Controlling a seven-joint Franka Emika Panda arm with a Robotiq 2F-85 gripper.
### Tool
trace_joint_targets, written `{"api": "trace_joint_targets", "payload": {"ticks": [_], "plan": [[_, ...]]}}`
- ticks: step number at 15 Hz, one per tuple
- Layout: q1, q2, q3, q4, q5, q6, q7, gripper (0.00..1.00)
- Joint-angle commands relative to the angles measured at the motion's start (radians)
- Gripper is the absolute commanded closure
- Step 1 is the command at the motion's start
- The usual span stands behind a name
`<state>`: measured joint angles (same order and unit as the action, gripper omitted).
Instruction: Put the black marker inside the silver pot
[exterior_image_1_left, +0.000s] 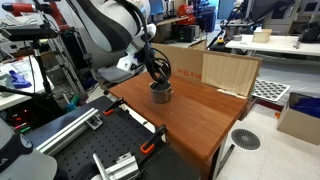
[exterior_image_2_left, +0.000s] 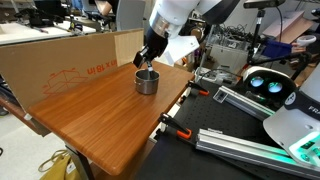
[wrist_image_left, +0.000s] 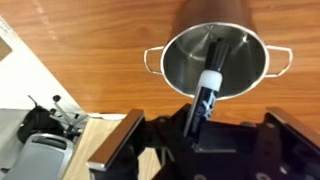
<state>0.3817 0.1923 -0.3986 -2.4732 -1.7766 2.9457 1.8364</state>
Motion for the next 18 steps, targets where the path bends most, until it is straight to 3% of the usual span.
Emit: {"api": "trace_joint_targets", "payload": {"ticks": [1, 3, 4, 5, 7, 15, 18], "plan": [[-0.007, 0.022, -0.004, -0.002, 0.005, 0.013, -0.015, 1.00], [-0.004, 0.044, -0.003, 0.008, 0.020, -0.001, -0.020, 1.00], [-0.004, 0.049, -0.003, 0.013, 0.018, -0.004, -0.012, 0.75], [-0.004, 0.054, -0.003, 0.015, 0.021, -0.004, -0.016, 0.74], [-0.001, 0.061, -0.003, 0.018, 0.022, -0.016, -0.015, 0.60], [0.002, 0.067, -0.002, 0.021, 0.029, -0.031, -0.032, 0.02], [0.003, 0.049, 0.000, 0.018, 0.007, -0.025, -0.017, 0.00]]}}
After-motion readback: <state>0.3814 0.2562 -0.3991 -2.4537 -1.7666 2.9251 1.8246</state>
